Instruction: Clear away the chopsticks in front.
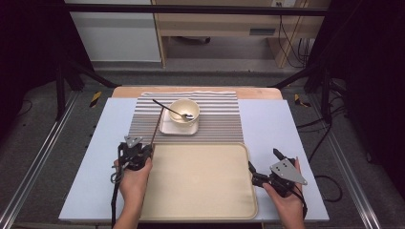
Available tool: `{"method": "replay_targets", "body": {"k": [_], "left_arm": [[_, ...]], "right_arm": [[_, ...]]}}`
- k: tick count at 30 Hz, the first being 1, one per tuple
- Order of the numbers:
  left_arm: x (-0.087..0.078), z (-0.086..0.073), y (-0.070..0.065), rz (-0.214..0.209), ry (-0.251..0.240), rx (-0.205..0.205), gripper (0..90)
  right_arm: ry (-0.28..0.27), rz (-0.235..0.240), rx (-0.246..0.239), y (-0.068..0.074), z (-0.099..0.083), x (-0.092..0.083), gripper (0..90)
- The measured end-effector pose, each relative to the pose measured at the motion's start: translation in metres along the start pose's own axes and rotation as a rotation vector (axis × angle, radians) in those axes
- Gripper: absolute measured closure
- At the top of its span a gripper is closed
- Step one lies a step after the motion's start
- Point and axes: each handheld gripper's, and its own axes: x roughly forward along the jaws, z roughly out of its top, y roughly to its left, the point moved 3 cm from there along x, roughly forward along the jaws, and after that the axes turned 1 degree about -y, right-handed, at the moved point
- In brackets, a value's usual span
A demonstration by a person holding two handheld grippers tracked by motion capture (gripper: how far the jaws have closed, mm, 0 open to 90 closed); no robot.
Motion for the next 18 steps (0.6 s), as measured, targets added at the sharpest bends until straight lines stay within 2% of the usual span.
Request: {"method": "replay_targets", "body": {"k": [2,4,9,12,15,18], "left_arm": [[-0.007,-0.006,-0.003,-0.007,-0.011,-0.01,85.8],[-0.013,-0.01,-0.006,-0.011,-0.018,-0.003,85.8],[-0.028,-0.021,-0.017,-0.047,-0.047,-0.04,85.8],[-0.033,-0.028,-0.022,-0.048,-0.04,-0.023,85.8],[-0.04,-0.034,-0.021,-0.046,-0.052,-0.051,85.8],[-0.046,-0.04,-0.02,-0.03,-0.054,-0.047,85.8]], "right_arm": [[-0.001,0.001,-0.001,0.0,0.0,0.0,5.8],[-0.002,0.001,0.001,0.0,0.0,0.0,5.9],[0.004,0.001,0.003,-0.002,-0.001,-0.001,5.9],[0.006,0.002,0.002,-0.001,-0.001,-0.001,6.0],[0.004,0.0,0.004,-0.001,-0.001,-0.001,6.0],[0.006,0.001,0.003,-0.001,-0.001,-0.001,6.0]]}}
